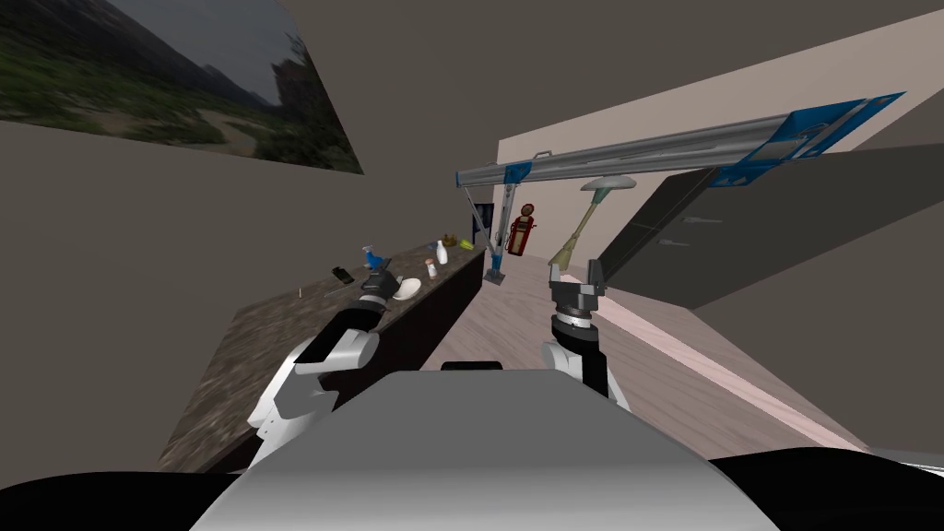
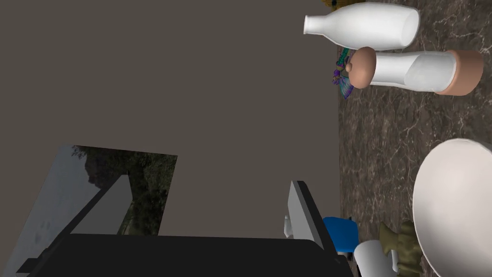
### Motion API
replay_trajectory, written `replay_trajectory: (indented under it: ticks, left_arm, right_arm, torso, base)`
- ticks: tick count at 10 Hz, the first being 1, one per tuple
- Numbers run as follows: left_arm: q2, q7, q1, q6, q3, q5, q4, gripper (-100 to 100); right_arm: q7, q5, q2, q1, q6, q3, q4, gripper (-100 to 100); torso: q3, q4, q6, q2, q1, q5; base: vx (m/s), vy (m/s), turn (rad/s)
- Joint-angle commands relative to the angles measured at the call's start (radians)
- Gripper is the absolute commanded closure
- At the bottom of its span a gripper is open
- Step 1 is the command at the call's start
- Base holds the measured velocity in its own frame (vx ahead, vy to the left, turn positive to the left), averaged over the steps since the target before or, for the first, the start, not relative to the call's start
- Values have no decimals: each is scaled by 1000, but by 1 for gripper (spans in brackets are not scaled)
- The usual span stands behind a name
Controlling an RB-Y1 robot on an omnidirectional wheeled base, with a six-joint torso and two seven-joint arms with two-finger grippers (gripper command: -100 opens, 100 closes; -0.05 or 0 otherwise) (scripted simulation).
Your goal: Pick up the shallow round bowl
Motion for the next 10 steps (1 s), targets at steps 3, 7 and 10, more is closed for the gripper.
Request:
replay_trajectory:
  ticks: [3,7,10]
  left_arm:
    - [20,26,-11,96,20,37,-12,-100]
    - [33,41,-19,204,33,62,-18,-100]
    - [46,54,-26,279,45,88,-24,-100]
  right_arm:
    - [0,0,0,0,0,0,0,0]
    - [0,0,0,0,0,0,0,0]
    - [0,0,0,0,0,0,0,0]
  torso:
    - [0,0,0,0,0,0]
    - [0,0,0,-1,0,0]
    - [-1,0,0,-1,0,0]
  base:
    - [5,-20,-3]
    - [12,-21,-1]
    - [18,-24,1]
